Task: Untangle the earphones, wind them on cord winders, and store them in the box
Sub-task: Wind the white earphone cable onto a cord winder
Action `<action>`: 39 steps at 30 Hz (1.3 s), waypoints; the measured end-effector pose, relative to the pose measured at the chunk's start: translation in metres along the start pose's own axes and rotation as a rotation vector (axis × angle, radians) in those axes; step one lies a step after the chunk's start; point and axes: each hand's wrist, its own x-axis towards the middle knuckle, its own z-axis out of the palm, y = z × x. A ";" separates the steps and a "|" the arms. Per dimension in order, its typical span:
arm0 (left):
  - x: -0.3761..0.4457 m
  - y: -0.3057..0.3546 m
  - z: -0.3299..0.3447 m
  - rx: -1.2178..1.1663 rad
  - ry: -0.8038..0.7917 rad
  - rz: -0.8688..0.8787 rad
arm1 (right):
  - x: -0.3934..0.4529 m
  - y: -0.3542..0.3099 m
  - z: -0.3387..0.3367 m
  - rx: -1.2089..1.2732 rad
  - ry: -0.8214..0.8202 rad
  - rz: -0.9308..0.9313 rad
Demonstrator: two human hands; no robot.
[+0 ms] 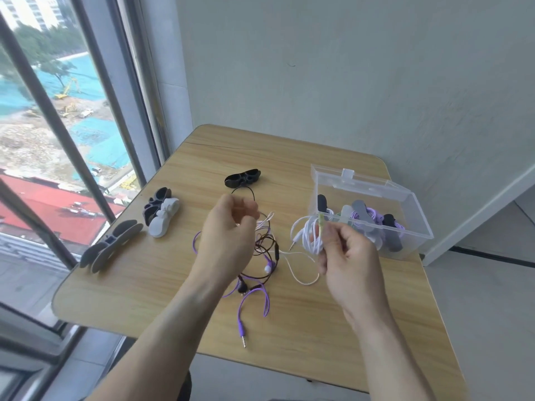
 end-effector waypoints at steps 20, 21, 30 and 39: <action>0.052 -0.047 -0.130 0.801 0.265 -0.046 | -0.009 -0.015 0.050 0.146 -0.295 0.061; 0.047 -0.037 -0.124 0.688 0.261 0.013 | -0.009 -0.015 0.050 0.151 -0.295 0.059; 0.012 -0.001 -0.067 0.076 -0.358 0.138 | -0.004 -0.018 0.028 0.241 -0.335 0.042; 0.004 0.004 -0.032 -0.159 -0.536 0.092 | -0.004 -0.020 0.006 0.256 -0.299 0.007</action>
